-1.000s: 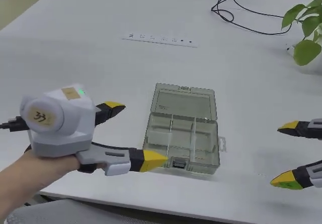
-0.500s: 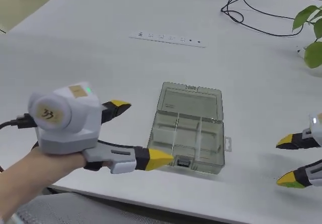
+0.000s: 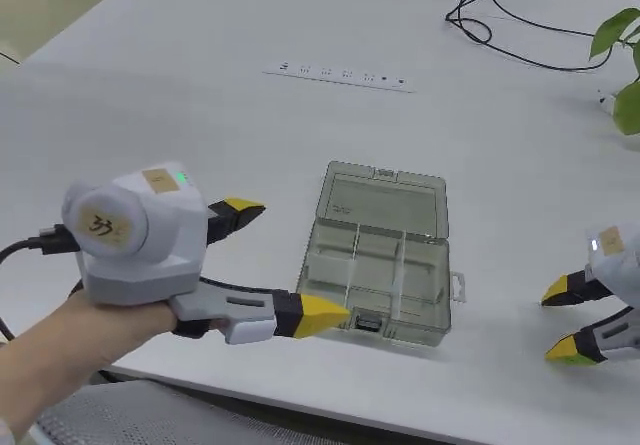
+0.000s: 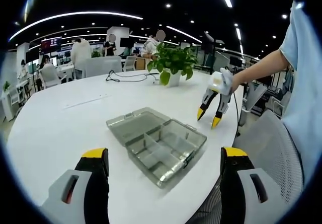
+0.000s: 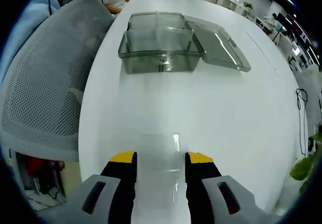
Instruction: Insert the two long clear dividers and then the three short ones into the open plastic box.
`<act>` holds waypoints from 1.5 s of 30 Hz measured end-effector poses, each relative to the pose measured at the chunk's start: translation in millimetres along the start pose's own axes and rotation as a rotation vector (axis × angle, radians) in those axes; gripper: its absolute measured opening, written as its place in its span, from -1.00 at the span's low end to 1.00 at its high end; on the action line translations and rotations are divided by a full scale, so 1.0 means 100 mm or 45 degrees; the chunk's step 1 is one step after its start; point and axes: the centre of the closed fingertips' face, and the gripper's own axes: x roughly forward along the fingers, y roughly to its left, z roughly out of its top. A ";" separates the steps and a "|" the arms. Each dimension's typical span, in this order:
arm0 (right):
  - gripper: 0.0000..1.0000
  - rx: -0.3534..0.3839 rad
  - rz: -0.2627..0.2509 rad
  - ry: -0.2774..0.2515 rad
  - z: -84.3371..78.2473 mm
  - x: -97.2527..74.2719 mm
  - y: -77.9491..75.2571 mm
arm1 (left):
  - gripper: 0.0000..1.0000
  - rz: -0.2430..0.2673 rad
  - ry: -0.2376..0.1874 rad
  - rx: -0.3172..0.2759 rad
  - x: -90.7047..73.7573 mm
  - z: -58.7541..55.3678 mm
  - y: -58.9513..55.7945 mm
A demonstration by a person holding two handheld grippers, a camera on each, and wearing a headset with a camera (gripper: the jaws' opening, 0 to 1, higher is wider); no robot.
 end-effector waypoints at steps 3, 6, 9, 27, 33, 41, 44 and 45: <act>-0.28 -0.012 0.015 0.001 0.01 0.00 0.02 | 0.88 0.001 0.002 0.001 0.01 0.00 0.01; -0.30 -0.003 0.017 0.004 -0.01 0.00 0.02 | 0.88 -0.003 0.002 0.000 0.02 0.01 0.01; -0.33 0.001 0.017 0.002 -0.02 0.00 0.01 | 0.87 -0.008 0.002 0.002 0.03 0.02 -0.01; -0.35 0.007 -0.008 0.018 -0.09 0.02 -0.04 | 0.85 -0.034 -0.001 0.001 0.08 0.06 -0.05; -0.35 0.008 -0.010 0.014 -0.07 0.03 -0.05 | 0.84 -0.033 0.005 -0.005 0.09 0.03 -0.05; -0.35 0.011 -0.018 0.000 -0.03 0.00 -0.05 | 0.81 -0.030 0.010 -0.018 0.11 0.00 -0.04; -0.35 0.013 -0.020 0.000 -0.04 0.00 -0.05 | 0.80 -0.033 0.009 -0.019 0.12 0.01 -0.04; -0.35 0.013 -0.021 0.000 -0.04 0.00 -0.05 | 0.80 -0.034 0.009 -0.018 0.12 0.01 -0.05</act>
